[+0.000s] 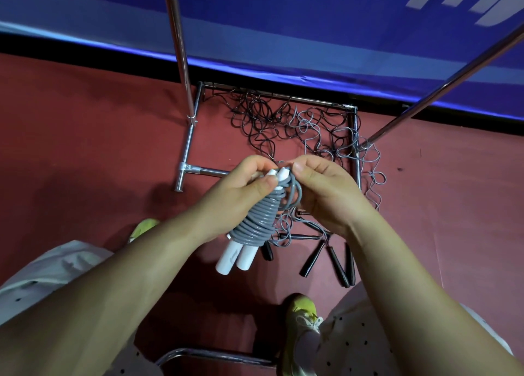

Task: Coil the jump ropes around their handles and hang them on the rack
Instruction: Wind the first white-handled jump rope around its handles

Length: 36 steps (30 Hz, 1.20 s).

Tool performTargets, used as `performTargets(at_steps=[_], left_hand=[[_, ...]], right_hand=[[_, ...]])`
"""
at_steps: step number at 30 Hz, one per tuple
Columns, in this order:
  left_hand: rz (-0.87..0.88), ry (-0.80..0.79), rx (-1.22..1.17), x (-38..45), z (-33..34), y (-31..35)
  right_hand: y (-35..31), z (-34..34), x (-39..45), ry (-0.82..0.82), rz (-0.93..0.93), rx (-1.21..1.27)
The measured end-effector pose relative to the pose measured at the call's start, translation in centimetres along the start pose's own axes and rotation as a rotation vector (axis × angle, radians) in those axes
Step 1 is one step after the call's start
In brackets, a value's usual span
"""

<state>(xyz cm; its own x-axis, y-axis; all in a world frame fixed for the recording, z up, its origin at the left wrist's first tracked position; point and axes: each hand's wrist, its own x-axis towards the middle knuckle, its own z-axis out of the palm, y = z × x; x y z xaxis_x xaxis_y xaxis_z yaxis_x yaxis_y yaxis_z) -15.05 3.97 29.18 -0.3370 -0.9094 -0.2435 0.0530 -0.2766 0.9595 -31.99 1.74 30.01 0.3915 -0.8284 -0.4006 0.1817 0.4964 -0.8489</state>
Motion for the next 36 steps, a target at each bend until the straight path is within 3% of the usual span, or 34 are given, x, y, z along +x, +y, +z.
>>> performTargets(at_steps=[4, 9, 15, 18, 21, 25, 27, 32, 36], left_hand=[[-0.078, 0.002, -0.101, -0.3, -0.2, -0.1], [-0.107, -0.064, -0.265, -0.5, 0.1, 1.0], [-0.109, -0.172, -0.174, -0.5, -0.1, 1.4], [-0.109, -0.205, -0.149, -0.4, -0.1, 1.4], [-0.092, -0.141, -0.141, -0.3, -0.4, 0.9], [-0.109, -0.023, -0.175, -0.8, -1.0, 1.1], [-0.124, 0.033, -0.196, -1.2, -1.2, 1.8], [-0.048, 0.083, -0.067, -2.8, -0.8, 5.7], [0.041, 0.061, 0.209, -2.4, -1.8, 11.3]], right_hand=[[0.2, -0.1, 0.1, 0.067, 0.007, -0.171], [0.4, -0.5, 0.0, -0.109, 0.014, 0.109], [0.4, 0.8, 0.1, 0.265, -0.121, 0.068], [0.1, 0.9, 0.1, 0.353, -0.098, 0.043], [-0.5, 0.9, -0.1, 0.284, -0.025, 0.079], [-1.2, 1.6, -1.3, 0.212, 0.219, 0.004], [-1.4, 2.5, -2.1, 0.226, 0.227, -0.029], [-6.2, 5.7, -4.0, 0.224, 0.078, -0.069], [-10.9, 7.6, -4.0, 0.246, -0.002, -0.136]])
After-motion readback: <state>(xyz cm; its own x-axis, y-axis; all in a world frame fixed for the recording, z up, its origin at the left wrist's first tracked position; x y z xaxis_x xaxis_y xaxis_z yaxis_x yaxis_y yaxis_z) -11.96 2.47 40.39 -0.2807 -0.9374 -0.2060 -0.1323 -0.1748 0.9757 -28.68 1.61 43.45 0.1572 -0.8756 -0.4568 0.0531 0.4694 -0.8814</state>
